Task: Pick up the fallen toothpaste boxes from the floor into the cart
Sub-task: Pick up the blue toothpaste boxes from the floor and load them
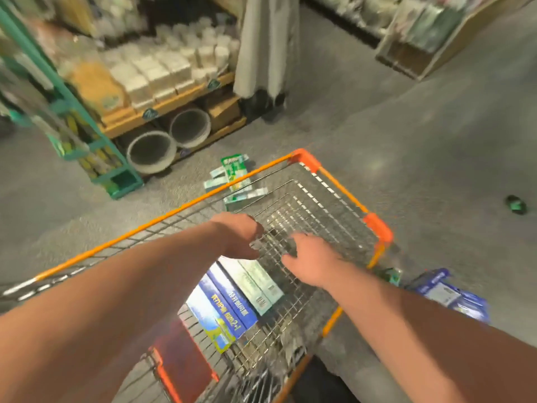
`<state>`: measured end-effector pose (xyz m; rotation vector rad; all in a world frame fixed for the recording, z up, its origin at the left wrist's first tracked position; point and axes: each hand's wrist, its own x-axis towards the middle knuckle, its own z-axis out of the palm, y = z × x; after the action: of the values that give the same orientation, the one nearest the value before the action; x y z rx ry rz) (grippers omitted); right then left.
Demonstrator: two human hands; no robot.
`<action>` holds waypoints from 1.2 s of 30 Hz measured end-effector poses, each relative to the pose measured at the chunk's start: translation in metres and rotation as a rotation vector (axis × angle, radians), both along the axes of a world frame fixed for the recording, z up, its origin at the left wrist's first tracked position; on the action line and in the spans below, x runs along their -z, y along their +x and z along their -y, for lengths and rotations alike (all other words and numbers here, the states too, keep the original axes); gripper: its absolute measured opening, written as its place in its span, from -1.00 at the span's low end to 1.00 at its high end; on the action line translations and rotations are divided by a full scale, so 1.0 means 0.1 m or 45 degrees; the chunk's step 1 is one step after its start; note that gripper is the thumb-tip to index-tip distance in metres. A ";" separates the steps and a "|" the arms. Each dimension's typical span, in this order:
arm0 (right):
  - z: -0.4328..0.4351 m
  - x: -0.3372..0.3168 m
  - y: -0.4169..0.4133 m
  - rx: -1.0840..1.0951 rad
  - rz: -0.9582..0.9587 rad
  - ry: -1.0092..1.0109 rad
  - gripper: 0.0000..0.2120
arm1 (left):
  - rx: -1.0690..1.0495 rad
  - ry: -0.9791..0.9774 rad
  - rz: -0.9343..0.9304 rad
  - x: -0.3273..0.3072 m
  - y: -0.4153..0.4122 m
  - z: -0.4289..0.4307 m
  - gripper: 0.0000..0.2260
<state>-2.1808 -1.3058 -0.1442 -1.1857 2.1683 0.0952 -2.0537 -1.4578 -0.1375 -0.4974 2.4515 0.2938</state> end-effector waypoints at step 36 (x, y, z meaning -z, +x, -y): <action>-4.97 -1.26 -3.72 0.731 -0.065 -0.025 -0.45 | 0.794 -0.059 -0.117 -1.08 -4.47 -4.46 -0.43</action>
<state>-2.5526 -0.8084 -0.0178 -0.5362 2.4719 -0.1452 -2.5011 -1.0116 -0.0297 0.2776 2.5609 -0.0029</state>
